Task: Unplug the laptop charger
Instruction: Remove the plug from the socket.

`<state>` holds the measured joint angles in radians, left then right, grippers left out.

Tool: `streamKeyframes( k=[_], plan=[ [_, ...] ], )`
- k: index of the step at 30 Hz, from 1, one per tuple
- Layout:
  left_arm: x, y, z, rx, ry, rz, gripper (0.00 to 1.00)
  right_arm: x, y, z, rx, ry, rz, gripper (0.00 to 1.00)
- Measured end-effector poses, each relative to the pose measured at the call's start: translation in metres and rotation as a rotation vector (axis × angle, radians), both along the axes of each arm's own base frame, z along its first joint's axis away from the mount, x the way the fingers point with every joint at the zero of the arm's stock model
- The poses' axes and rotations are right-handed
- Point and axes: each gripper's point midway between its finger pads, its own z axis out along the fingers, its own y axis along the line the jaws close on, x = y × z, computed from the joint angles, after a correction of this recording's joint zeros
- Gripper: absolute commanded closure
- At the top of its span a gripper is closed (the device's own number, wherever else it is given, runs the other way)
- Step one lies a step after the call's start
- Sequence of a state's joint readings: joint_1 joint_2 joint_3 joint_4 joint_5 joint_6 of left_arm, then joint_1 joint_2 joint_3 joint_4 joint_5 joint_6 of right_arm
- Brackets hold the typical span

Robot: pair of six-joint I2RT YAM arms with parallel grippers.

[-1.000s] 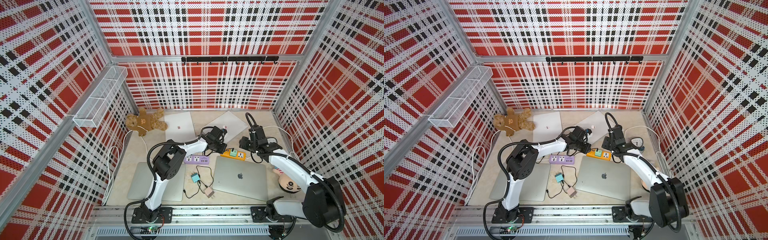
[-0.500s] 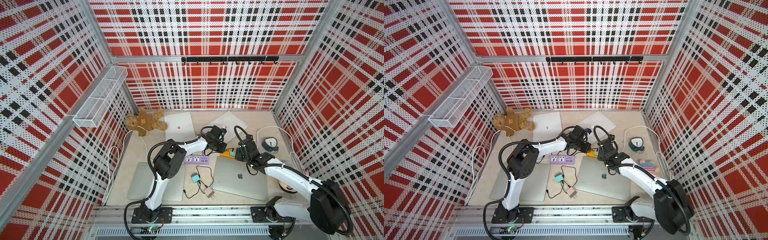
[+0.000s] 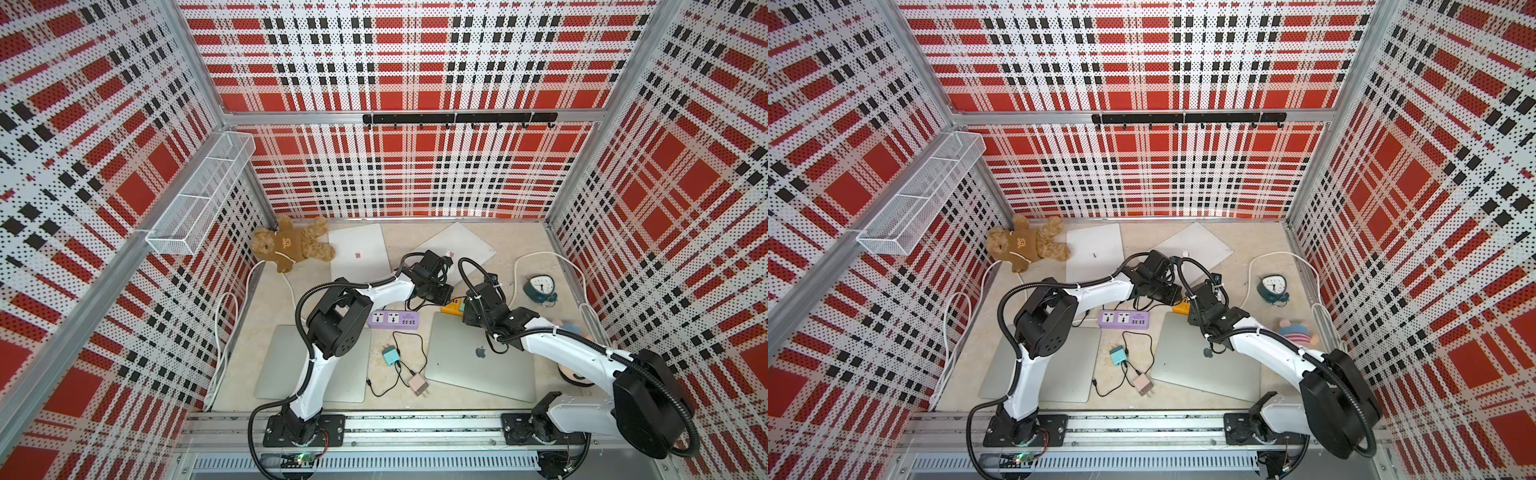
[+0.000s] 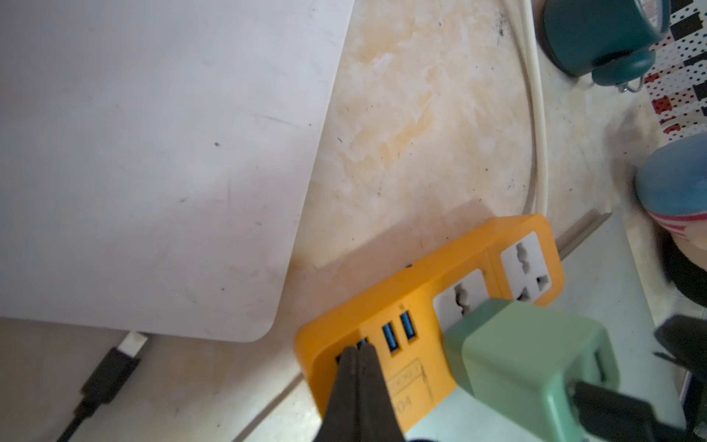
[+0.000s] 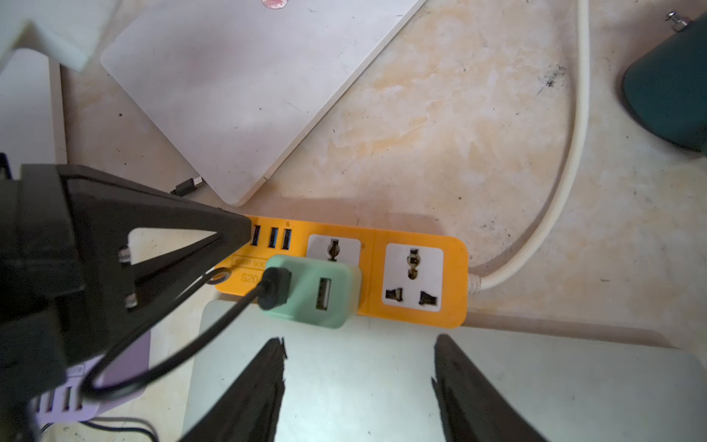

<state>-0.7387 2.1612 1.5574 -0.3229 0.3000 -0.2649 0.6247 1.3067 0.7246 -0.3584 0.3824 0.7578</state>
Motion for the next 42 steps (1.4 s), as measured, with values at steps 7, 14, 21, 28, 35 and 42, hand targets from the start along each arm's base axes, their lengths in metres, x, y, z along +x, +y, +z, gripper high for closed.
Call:
streamKeyframes(
  k=[7, 14, 21, 28, 35, 42],
  plan=[
    [0.000, 0.000, 0.000, -0.003, 0.004, -0.001, 1.00, 0.009, 0.009, -0.004, 0.000, 0.007, 0.009, 0.35],
    [0.000, 0.000, 0.000, -0.006, 0.008, -0.003, 1.00, 0.018, 0.016, -0.007, 0.002, 0.005, 0.014, 0.35],
    [0.000, 0.001, -0.001, -0.010, 0.012, -0.003, 1.00, 0.024, 0.020, -0.015, -0.010, 0.016, 0.015, 0.40],
    [0.000, 0.001, -0.001, -0.014, 0.016, -0.006, 1.00, 0.028, 0.022, -0.018, -0.029, 0.013, 0.011, 0.46],
    [0.000, 0.000, -0.001, -0.017, 0.020, -0.008, 1.00, 0.030, 0.021, -0.021, -0.054, 0.011, -0.003, 0.53],
    [0.000, 0.000, -0.001, -0.019, 0.022, -0.007, 1.00, 0.030, 0.020, -0.020, -0.057, 0.007, -0.008, 0.61]
  ],
)
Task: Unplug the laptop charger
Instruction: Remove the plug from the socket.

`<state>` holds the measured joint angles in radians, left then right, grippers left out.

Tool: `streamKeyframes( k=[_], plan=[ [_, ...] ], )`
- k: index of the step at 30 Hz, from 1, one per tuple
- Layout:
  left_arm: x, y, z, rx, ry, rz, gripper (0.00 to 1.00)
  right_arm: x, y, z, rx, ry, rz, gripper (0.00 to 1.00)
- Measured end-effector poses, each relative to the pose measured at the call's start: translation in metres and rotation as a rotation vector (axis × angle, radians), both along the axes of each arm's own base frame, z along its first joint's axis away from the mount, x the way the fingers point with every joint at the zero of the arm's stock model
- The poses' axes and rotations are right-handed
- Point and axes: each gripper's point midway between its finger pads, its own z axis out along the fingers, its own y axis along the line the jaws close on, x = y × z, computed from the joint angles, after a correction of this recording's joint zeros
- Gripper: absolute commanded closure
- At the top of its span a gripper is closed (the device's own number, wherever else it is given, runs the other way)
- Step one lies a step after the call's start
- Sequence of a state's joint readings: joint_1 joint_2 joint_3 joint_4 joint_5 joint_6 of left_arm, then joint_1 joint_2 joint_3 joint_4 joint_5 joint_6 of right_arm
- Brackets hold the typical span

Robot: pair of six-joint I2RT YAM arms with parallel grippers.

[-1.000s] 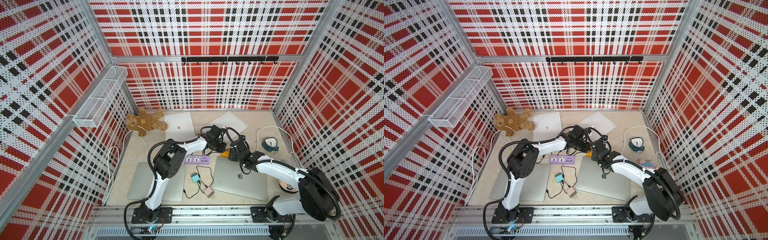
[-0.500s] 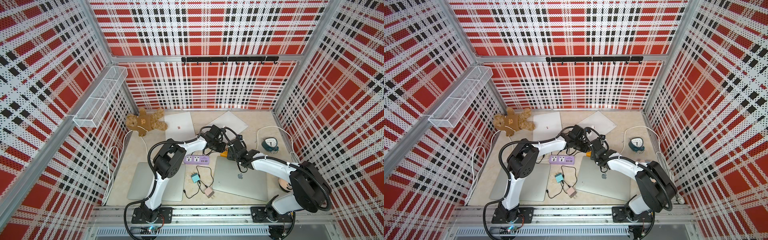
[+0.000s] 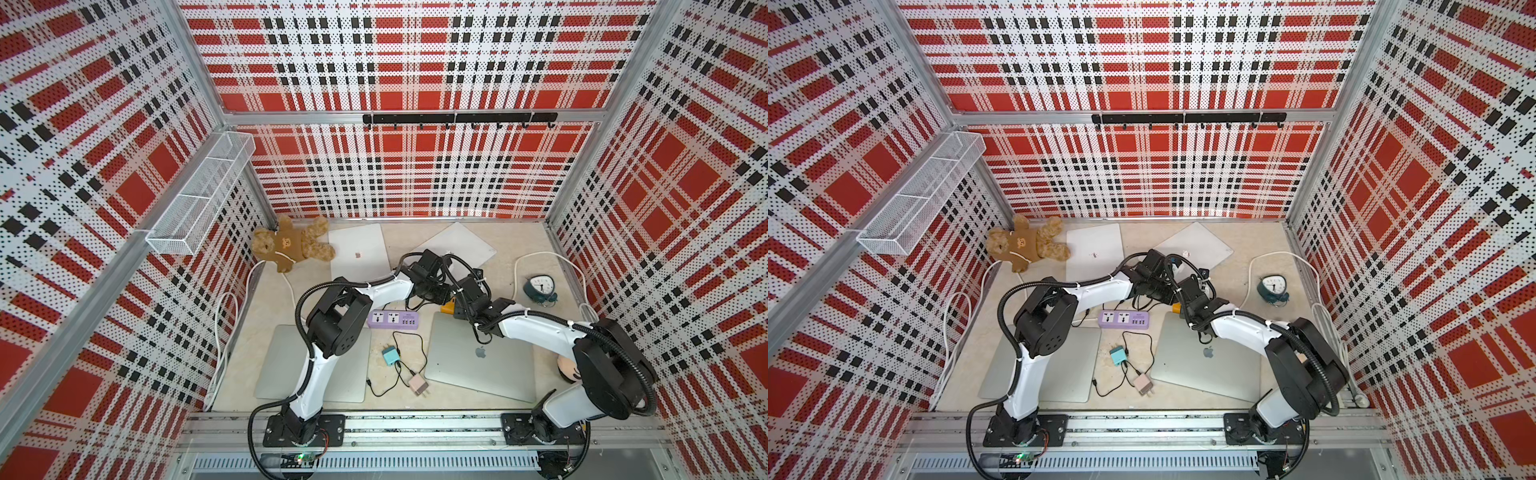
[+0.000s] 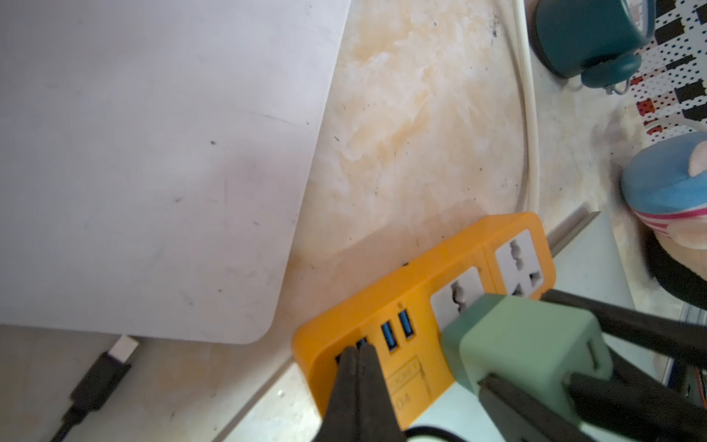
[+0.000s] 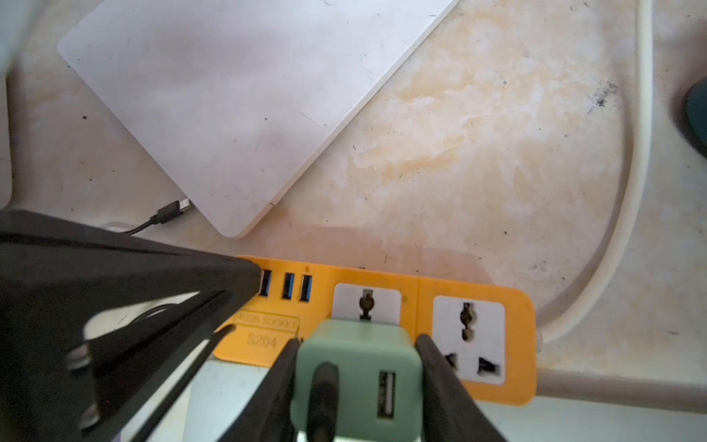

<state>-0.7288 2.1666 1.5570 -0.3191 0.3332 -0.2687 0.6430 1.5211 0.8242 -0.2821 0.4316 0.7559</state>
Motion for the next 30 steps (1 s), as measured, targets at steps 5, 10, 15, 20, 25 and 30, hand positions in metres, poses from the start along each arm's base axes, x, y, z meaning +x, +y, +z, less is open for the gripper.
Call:
streamKeyframes(
  k=[5, 10, 15, 20, 25, 30],
  plan=[
    [0.0000, 0.0000, -0.0002, 0.000, 0.001, 0.001, 1.00, -0.0011, -0.0002, 0.0008, 0.006, 0.001, -0.003, 0.63],
    [-0.0005, -0.0006, -0.0001, -0.001, 0.002, 0.001, 1.00, -0.0026, 0.0004, 0.0005, 0.029, -0.001, -0.012, 0.64],
    [-0.0012, -0.0012, -0.0005, -0.002, 0.004, 0.000, 1.00, -0.0033, -0.0020, 0.0016, 0.064, -0.011, -0.028, 0.65],
    [-0.0009, -0.0018, -0.0005, -0.004, 0.004, 0.003, 1.00, -0.0045, -0.0039, 0.0026, 0.094, -0.015, -0.036, 0.65],
    [-0.0006, -0.0019, -0.0005, -0.006, 0.005, 0.005, 1.00, -0.0052, -0.0036, 0.0024, 0.105, -0.013, -0.035, 0.66],
    [-0.0005, -0.0023, -0.0009, -0.007, 0.006, 0.005, 1.00, -0.0046, -0.0036, 0.0028, 0.096, -0.010, -0.033, 0.67]
  ],
)
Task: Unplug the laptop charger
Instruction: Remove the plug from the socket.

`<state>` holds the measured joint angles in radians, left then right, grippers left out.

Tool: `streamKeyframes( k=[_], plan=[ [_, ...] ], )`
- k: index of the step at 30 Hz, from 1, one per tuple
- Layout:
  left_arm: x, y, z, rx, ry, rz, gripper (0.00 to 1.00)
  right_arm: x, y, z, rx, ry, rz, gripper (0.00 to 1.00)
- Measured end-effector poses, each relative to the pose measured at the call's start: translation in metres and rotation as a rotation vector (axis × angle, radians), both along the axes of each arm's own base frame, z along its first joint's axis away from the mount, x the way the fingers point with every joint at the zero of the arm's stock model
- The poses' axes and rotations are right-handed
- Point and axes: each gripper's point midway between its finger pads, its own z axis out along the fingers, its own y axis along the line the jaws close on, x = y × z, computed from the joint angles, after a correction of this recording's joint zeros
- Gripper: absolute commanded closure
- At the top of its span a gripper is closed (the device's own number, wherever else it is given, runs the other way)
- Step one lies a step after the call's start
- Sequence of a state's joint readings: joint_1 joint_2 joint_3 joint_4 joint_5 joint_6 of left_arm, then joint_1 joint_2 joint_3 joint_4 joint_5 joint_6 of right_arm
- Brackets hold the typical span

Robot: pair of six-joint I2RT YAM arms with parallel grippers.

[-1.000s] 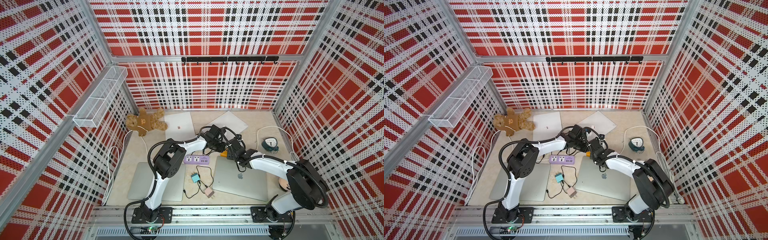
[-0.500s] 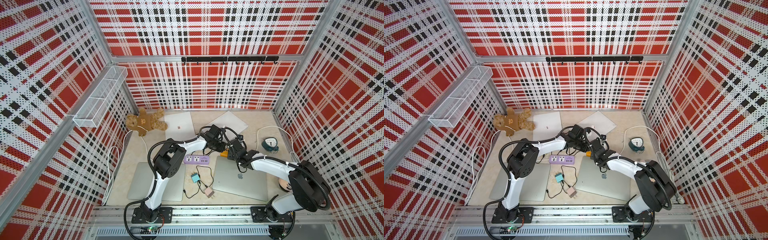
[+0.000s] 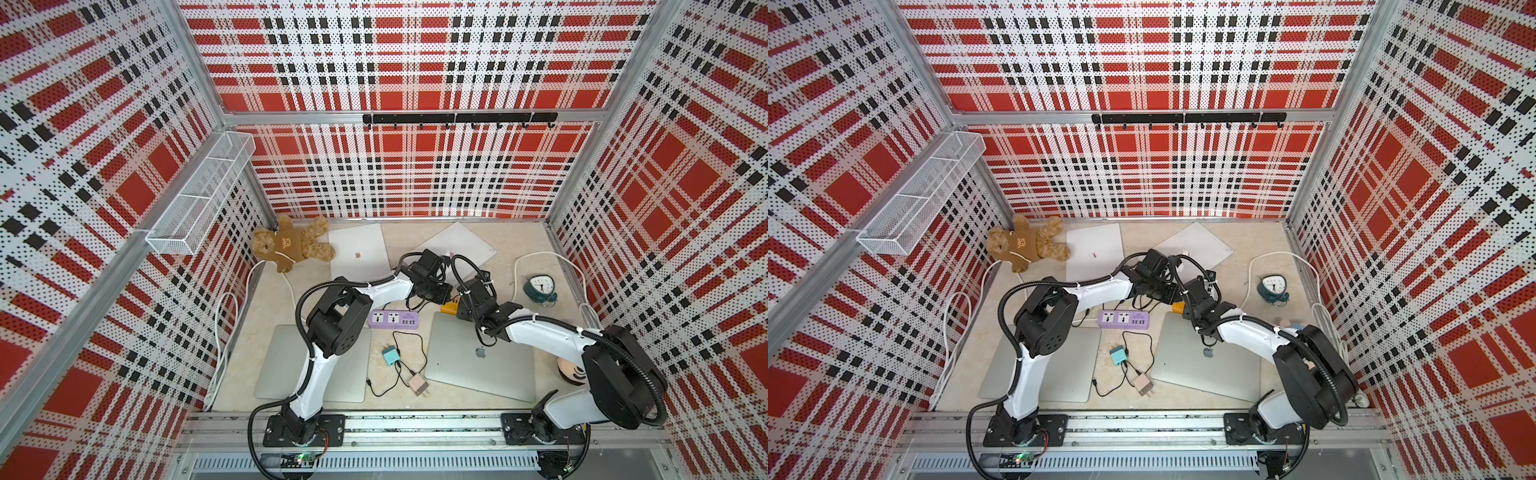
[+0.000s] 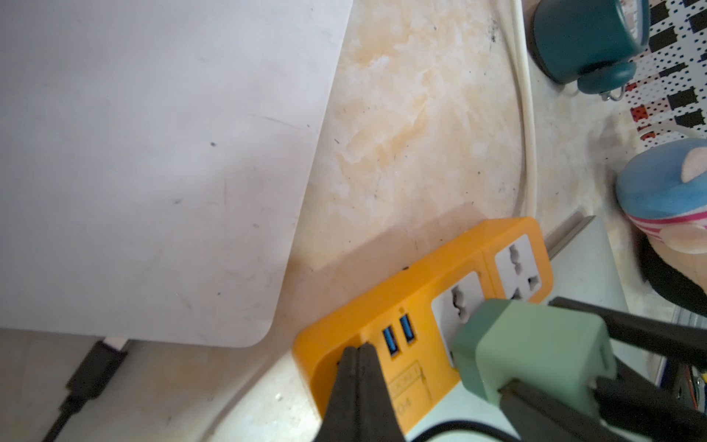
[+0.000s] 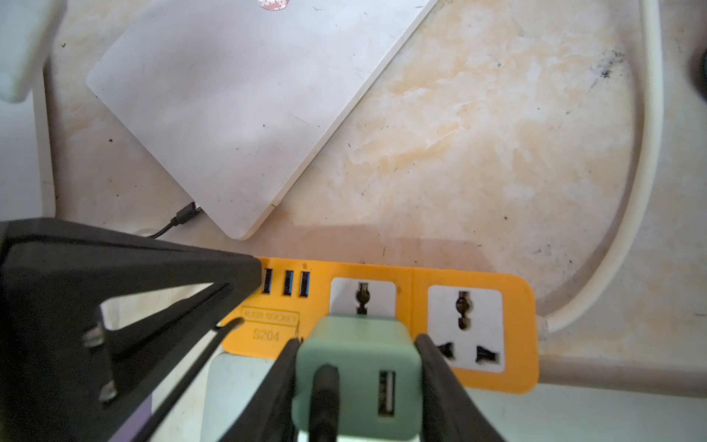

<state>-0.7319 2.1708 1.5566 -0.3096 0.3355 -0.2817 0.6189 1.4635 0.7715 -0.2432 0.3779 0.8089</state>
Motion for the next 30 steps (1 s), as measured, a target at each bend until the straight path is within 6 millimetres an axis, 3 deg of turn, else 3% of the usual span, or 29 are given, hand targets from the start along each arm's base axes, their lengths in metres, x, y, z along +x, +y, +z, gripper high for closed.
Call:
streamKeyframes(
  k=[10, 30],
  plan=[
    [0.0011, -0.0011, -0.0001, -0.005, -0.003, 0.001, 1.00, 0.0031, 0.0047, 0.0010, -0.121, 0.031, 0.023, 0.68],
    [0.0005, -0.0030, -0.0009, -0.022, -0.008, -0.006, 1.00, 0.0002, 0.0000, 0.0041, -0.047, 0.022, 0.010, 0.68]
  ],
)
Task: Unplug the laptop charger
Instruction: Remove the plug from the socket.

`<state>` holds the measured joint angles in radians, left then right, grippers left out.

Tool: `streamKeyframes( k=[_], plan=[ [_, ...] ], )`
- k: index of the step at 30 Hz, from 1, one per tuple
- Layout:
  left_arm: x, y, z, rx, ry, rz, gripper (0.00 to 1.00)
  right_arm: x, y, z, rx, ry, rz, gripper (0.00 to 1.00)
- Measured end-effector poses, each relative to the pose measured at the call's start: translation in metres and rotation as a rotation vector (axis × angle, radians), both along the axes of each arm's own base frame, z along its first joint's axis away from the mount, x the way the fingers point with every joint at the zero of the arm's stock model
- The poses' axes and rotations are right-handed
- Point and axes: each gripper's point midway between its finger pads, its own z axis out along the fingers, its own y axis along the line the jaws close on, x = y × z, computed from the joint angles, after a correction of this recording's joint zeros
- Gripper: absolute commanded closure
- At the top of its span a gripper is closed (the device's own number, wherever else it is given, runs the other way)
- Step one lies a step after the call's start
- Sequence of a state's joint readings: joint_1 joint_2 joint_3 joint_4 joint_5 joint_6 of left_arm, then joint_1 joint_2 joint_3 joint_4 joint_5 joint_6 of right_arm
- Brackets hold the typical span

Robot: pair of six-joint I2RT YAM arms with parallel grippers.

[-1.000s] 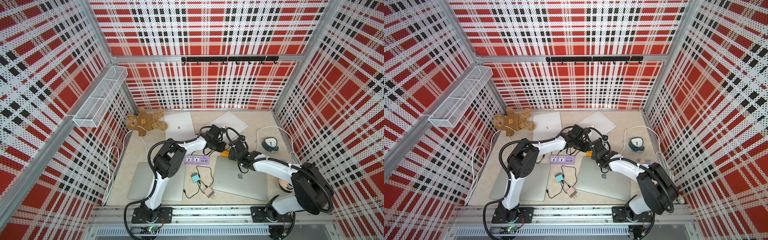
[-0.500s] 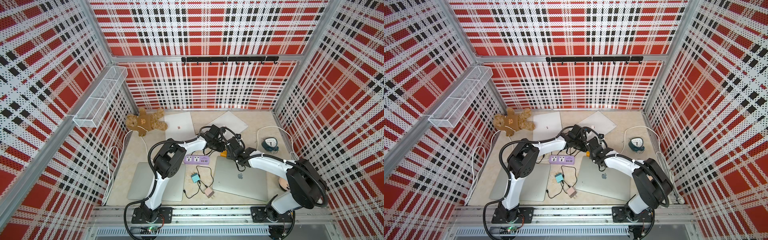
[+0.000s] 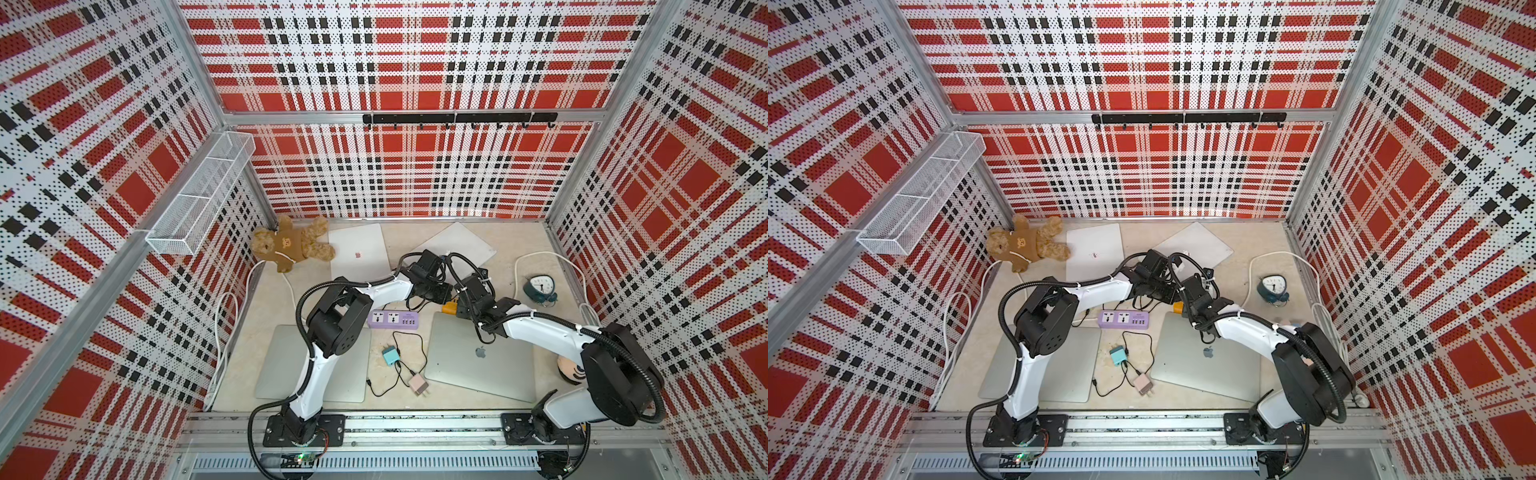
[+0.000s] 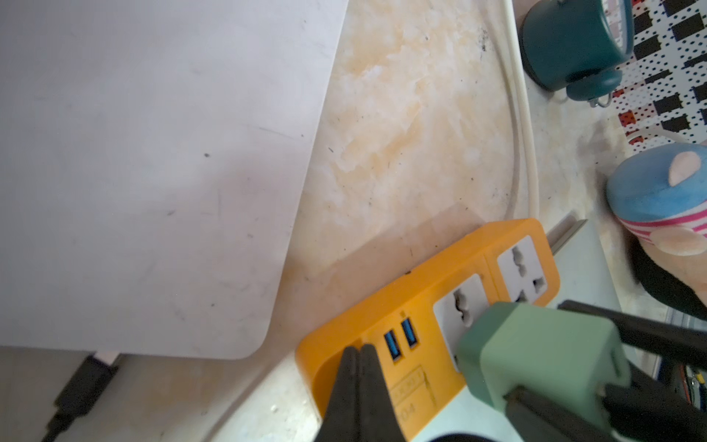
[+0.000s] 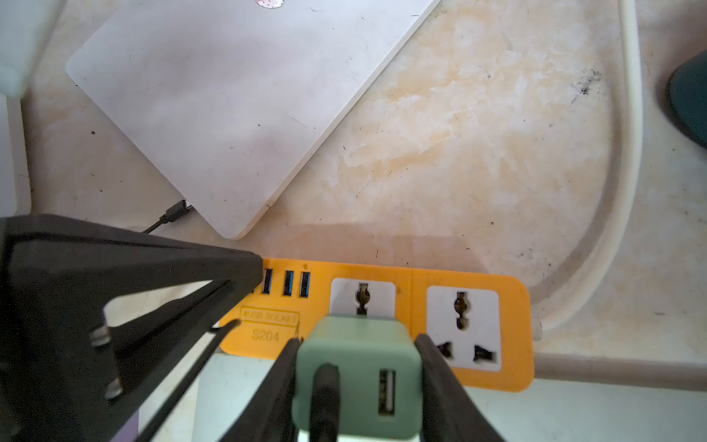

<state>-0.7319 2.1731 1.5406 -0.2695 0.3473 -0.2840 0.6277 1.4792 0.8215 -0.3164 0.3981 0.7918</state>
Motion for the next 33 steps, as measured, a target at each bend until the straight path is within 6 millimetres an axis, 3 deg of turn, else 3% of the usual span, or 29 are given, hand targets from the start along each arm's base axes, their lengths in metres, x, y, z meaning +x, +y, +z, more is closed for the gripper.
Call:
streamKeyframes(
  k=[33],
  plan=[
    [-0.0021, -0.0009, -0.0015, -0.004, -0.021, 0.002, 1.00, 0.0025, 0.0004, 0.0023, -0.019, 0.018, 0.007, 0.69]
  ],
)
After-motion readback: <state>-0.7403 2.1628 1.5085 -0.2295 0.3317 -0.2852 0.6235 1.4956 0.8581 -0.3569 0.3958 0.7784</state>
